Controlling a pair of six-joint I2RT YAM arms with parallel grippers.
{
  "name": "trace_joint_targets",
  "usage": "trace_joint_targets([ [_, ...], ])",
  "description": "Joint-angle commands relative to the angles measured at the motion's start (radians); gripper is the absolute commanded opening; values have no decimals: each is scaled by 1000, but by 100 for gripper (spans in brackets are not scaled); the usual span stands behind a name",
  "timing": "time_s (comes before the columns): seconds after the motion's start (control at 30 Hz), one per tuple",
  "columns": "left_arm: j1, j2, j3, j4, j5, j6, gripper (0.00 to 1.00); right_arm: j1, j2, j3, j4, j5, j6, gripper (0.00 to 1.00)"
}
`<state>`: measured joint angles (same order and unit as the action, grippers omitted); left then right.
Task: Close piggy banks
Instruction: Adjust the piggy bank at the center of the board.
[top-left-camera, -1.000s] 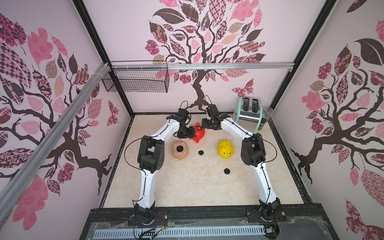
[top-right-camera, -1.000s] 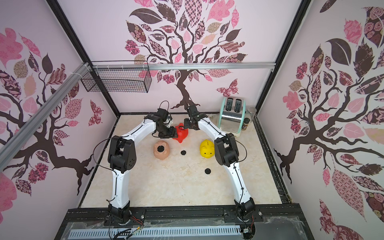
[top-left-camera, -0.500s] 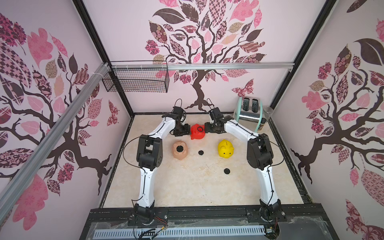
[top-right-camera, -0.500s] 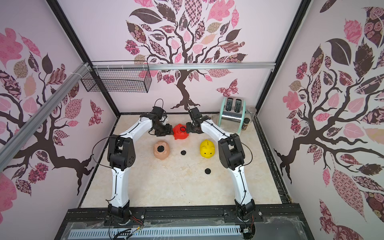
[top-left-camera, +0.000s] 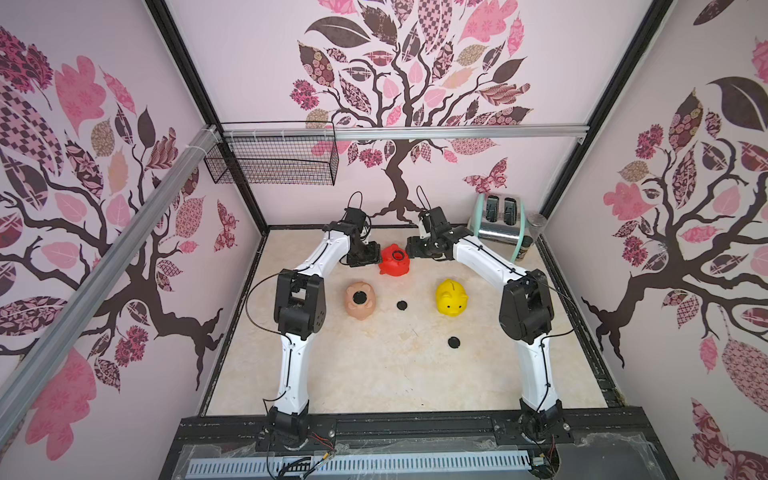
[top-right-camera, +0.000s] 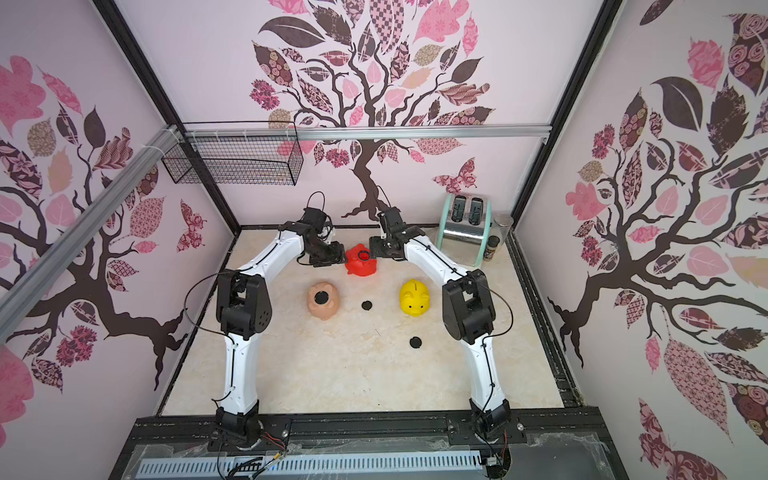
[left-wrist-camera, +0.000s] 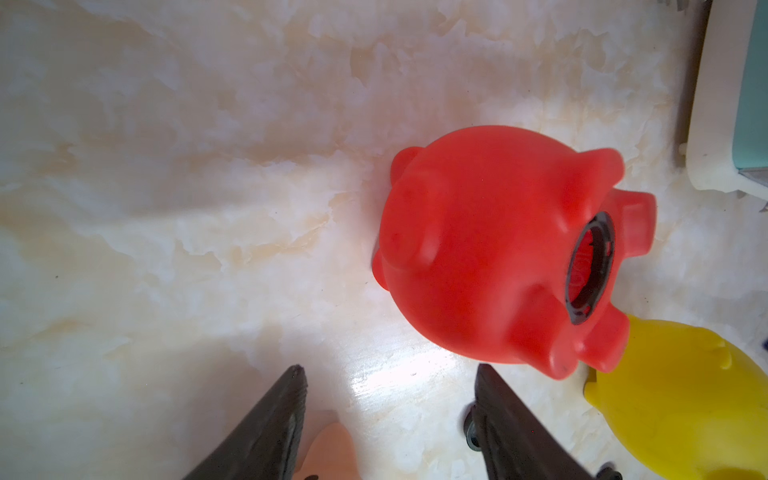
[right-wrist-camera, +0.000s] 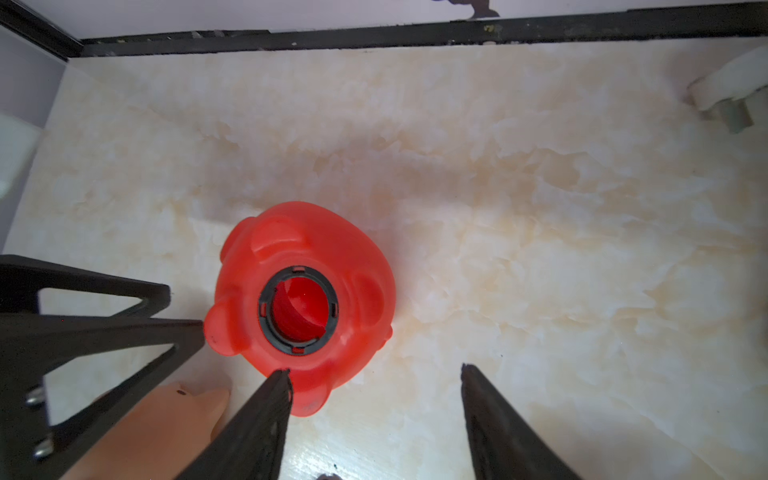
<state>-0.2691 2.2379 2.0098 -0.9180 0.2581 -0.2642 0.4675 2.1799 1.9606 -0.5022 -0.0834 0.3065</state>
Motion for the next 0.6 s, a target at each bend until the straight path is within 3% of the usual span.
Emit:
trace_joint_targets([
  [0.0,2,5,-6,-12,-13,-8,65,-9,40,78,81,-95,-2,68],
  [0.3,3,-4,-24,-22,-7,-38,59,-37,183,177,208,-242,84,70],
  [0.57,4,26,-10,-10,20,-46,58,-37,245,208,236,-315,66,71],
])
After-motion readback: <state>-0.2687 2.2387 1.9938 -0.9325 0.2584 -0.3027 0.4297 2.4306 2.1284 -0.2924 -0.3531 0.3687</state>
